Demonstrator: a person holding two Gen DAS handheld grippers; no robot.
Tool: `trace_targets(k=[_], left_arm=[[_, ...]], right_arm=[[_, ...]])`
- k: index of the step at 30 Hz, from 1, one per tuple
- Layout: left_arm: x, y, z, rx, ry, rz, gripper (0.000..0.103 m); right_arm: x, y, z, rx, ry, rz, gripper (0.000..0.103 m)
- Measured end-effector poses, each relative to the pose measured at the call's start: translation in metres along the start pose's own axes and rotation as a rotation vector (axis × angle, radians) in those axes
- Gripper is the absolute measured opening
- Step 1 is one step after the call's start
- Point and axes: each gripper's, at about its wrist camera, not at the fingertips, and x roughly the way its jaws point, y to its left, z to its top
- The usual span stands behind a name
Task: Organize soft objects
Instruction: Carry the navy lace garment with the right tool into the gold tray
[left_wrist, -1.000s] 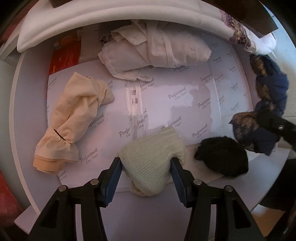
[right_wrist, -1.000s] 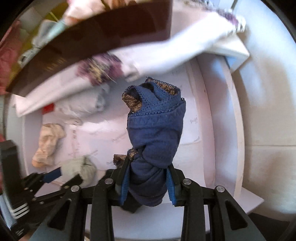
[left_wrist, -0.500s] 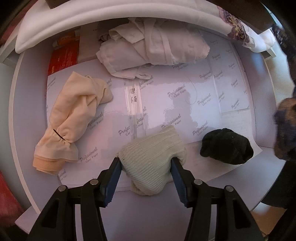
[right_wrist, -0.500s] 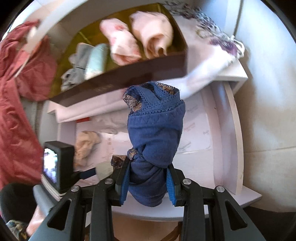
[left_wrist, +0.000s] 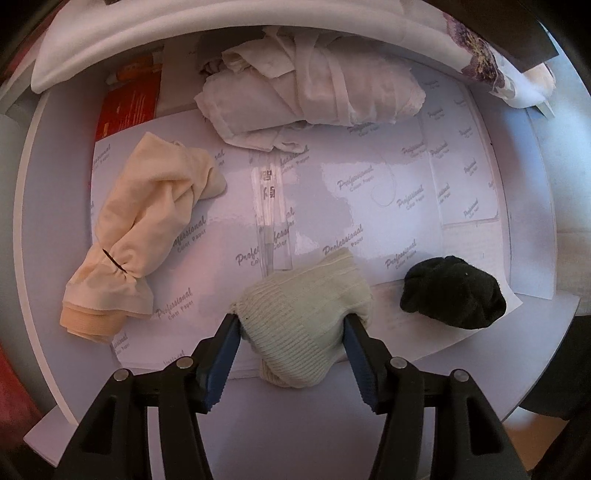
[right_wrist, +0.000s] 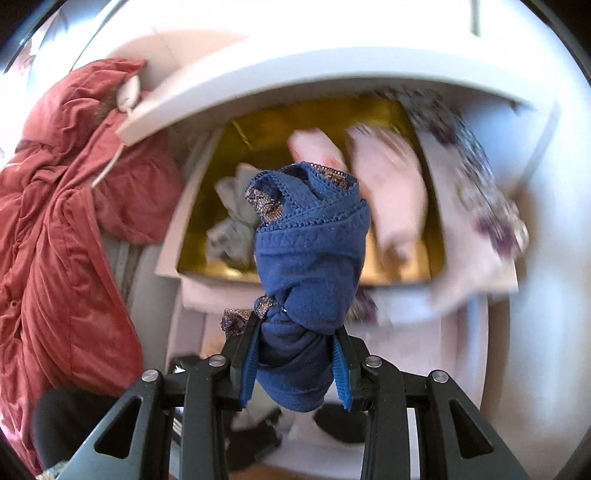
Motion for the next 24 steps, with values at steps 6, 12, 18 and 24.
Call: trace_targets(k=[6,12,18,24], left_arm=[[0.001,0.003,0.001,-0.007,0.004,-0.007,0.058],[0.002,0.005,0.000,-0.014,0.005,-0.009,0.058],[0.001,0.006,-0.001,-0.017,0.013,-0.007,0.058],[0.002,0.004,-0.002,-0.017,0.013,-0.003,0.058]], right_arm=[[0.037,0.011,0.050,-0.068,0.027,-0.037,0.035],[0.081,0.012,0.072,-0.151,0.088,-0.114,0.035],[0.108,0.008,0.089,-0.192,0.078,-0.216,0.035],[0.125,0.013,0.095,-0.259,0.069,-0.320,0.036]])
